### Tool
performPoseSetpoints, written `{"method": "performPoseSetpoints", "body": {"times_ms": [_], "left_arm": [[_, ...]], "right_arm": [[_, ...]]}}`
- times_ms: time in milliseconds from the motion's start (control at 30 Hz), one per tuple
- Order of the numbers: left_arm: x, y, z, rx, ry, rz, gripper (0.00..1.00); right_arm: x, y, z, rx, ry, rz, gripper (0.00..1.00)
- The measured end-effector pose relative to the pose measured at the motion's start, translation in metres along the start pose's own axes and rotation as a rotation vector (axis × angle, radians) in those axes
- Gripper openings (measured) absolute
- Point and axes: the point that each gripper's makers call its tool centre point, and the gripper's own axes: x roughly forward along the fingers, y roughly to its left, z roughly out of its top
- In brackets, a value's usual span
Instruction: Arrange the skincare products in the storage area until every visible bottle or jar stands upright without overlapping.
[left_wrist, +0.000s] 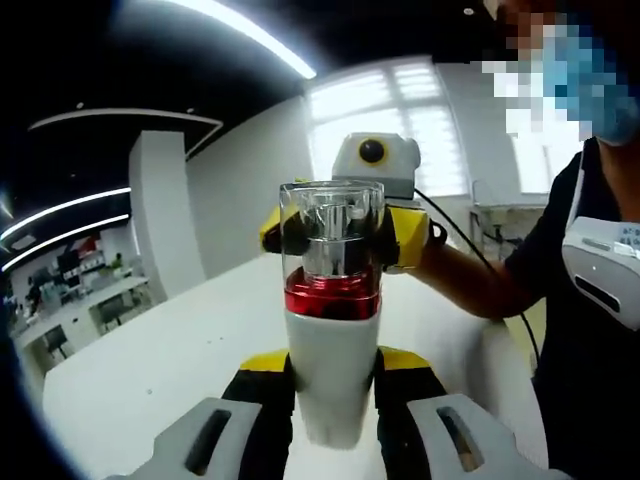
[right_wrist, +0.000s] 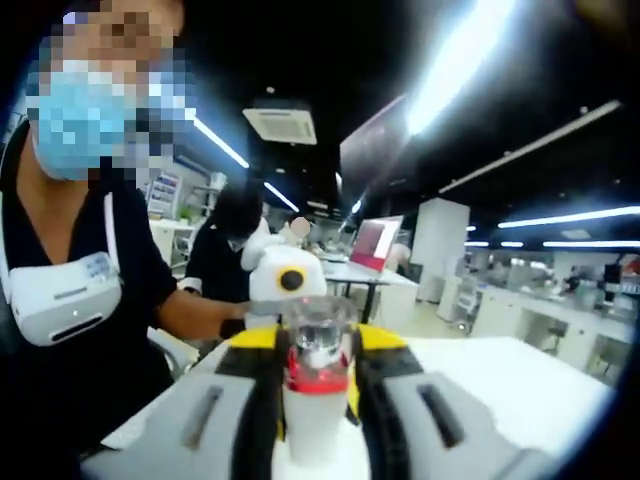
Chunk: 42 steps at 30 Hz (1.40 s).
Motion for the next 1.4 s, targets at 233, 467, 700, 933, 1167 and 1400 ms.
{"method": "performPoseSetpoints", "body": {"times_ms": [233, 467, 700, 933, 1167, 1400], "left_arm": [[0.012, 0.008, 0.004, 0.005, -0.009, 0.004, 0.30], [0.030, 0.017, 0.012, 0.013, -0.025, -0.004, 0.30], [0.047, 0.025, 0.013, 0.004, -0.036, -0.019, 0.30], [0.063, 0.034, 0.007, -0.009, -0.030, -0.023, 0.30], [0.084, 0.045, 0.004, -0.025, -0.025, -0.037, 0.30], [0.102, 0.054, 0.000, -0.036, -0.020, -0.050, 0.30]], "right_arm": [[-0.010, -0.012, 0.000, -0.013, 0.006, -0.013, 0.26], [-0.024, -0.026, 0.001, -0.022, 0.005, -0.046, 0.26], [-0.036, -0.040, -0.004, -0.022, 0.024, -0.092, 0.26], [-0.046, -0.052, -0.017, -0.018, 0.057, -0.126, 0.26], [-0.062, -0.070, -0.028, 0.011, 0.072, -0.179, 0.27], [-0.076, -0.086, -0.039, 0.041, 0.082, -0.230, 0.27]]}}
